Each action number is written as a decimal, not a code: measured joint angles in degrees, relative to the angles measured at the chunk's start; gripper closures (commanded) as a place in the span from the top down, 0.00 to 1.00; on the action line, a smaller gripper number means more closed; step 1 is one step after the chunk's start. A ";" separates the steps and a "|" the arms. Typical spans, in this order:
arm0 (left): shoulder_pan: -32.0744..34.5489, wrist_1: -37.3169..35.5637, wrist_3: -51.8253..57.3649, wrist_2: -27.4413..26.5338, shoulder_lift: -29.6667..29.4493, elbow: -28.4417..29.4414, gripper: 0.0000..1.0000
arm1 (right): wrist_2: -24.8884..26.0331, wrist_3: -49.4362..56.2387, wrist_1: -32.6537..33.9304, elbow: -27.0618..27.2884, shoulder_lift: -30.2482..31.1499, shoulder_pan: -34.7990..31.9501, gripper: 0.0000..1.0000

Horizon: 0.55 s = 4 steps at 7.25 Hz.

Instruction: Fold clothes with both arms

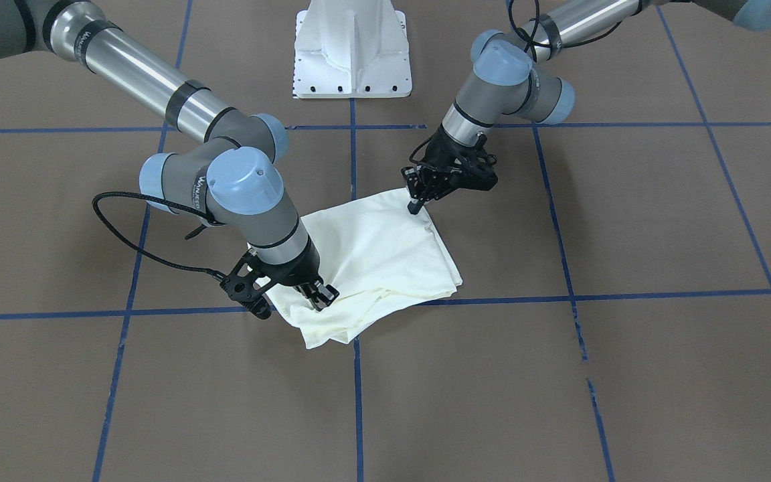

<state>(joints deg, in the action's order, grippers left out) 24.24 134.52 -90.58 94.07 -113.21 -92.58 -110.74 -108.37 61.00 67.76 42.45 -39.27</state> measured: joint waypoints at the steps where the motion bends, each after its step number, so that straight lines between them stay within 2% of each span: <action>1: 0.00 0.04 -0.09 0.25 0.68 -0.06 0.00 | 0.00 -0.02 0.00 0.00 0.00 -0.09 0.00; 2: 0.14 -0.30 -0.17 0.95 1.05 -1.18 0.00 | 0.00 -0.08 0.00 0.03 -0.01 -0.29 0.00; 4: 1.61 -4.56 -0.02 4.56 1.92 -7.09 0.00 | -0.04 -0.22 0.00 0.22 -0.05 -0.54 0.99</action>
<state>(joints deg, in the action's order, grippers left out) 25.84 129.96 -90.60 98.63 -111.29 -99.67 -110.78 -108.59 61.00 67.99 42.39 -39.81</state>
